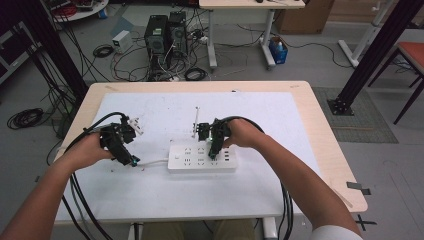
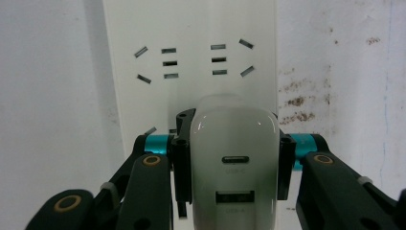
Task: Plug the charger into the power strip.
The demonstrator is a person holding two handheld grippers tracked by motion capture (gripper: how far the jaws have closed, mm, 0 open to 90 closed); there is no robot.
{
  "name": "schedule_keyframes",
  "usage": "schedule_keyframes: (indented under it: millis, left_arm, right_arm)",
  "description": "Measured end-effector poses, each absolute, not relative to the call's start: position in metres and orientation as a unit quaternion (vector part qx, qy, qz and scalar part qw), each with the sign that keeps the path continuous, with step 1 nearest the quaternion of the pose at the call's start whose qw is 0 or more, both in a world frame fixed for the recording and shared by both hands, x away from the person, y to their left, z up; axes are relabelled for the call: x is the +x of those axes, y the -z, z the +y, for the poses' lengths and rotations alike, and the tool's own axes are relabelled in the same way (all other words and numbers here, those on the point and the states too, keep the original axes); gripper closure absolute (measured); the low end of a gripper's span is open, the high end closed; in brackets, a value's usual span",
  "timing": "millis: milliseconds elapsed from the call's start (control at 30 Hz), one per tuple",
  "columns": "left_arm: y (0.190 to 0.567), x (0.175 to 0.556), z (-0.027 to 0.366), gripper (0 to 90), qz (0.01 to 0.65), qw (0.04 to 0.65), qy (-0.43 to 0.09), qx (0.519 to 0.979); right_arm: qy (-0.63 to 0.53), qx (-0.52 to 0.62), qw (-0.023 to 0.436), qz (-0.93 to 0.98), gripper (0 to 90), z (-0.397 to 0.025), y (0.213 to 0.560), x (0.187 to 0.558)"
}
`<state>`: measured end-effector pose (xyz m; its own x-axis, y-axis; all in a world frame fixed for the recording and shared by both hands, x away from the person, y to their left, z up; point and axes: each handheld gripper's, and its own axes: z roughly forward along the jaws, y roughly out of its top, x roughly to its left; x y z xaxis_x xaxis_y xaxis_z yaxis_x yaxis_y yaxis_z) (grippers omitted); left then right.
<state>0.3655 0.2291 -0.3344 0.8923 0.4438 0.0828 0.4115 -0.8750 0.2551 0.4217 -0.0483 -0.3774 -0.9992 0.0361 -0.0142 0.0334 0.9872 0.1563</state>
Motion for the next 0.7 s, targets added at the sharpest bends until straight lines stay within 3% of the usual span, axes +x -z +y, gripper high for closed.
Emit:
schedule_keyframes:
  millis: [267,333,367,467,533,700]
  left_arm:
    - [0.334,0.367,0.228,22.0,0.224,0.120,-0.072,0.965]
    - [0.333,0.367,0.228,22.0,0.223,0.122,-0.073,0.964]
    - [0.333,0.367,0.228,22.0,0.221,0.122,-0.074,0.965]
    - [0.332,0.368,0.228,22.0,0.221,0.125,-0.072,0.965]
    - [0.332,0.369,0.227,22.0,0.221,0.128,-0.072,0.964]
    - [0.327,0.370,0.227,22.0,0.215,0.135,-0.074,0.964]
  right_arm:
    - [-0.085,0.013,-0.002,0.996,60.6,-0.049,0.378,0.426]
    - [-0.086,0.044,0.014,0.995,28.7,-0.051,0.378,0.427]
    - [-0.098,0.074,0.009,0.992,22.2,-0.055,0.375,0.429]
    - [-0.181,0.141,-0.020,0.973,20.0,-0.080,0.354,0.438]
    - [-0.189,0.175,-0.009,0.966,11.3,-0.099,0.344,0.440]
    - [-0.192,0.233,0.027,0.953,11.2,-0.147,0.323,0.431]
